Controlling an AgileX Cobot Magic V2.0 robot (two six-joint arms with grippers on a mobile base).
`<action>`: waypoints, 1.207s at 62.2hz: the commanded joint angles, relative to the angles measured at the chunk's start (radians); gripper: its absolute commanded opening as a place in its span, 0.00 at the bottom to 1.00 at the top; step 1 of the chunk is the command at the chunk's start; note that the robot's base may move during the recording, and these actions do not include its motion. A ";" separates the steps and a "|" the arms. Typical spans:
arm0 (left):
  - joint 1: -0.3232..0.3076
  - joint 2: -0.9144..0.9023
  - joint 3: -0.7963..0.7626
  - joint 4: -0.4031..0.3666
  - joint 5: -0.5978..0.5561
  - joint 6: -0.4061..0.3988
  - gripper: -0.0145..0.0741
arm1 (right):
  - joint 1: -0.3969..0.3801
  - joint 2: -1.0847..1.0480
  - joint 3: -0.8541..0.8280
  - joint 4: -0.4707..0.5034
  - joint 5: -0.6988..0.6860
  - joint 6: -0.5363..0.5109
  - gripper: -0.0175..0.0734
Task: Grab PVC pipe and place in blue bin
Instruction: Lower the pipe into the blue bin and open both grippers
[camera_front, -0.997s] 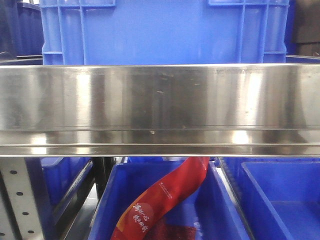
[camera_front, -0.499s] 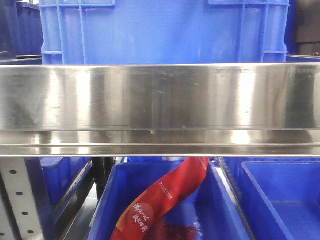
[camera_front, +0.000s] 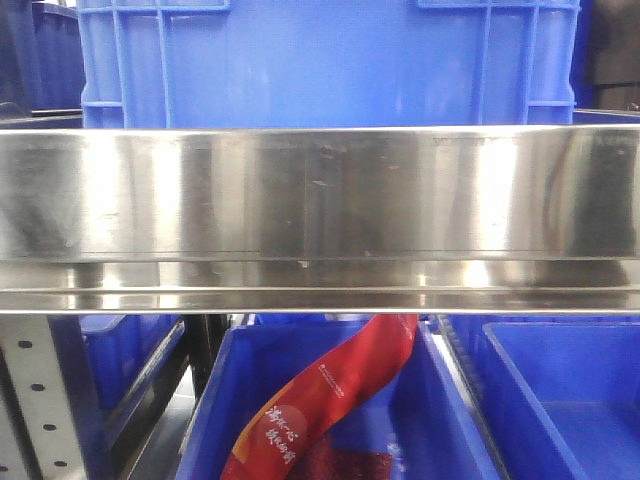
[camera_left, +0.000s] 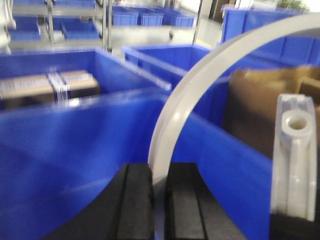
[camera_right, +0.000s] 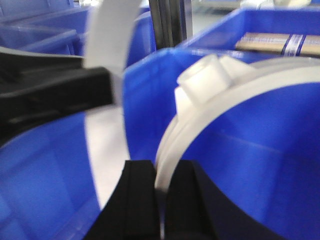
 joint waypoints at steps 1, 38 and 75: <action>-0.002 0.007 -0.015 -0.005 -0.034 0.001 0.04 | 0.003 -0.003 -0.012 0.000 -0.020 -0.006 0.01; -0.002 0.016 -0.015 -0.005 -0.028 0.001 0.12 | 0.003 -0.001 -0.012 0.000 -0.020 -0.006 0.45; -0.002 0.016 -0.015 -0.005 0.010 0.001 0.59 | 0.003 -0.001 -0.012 0.004 0.030 -0.006 0.46</action>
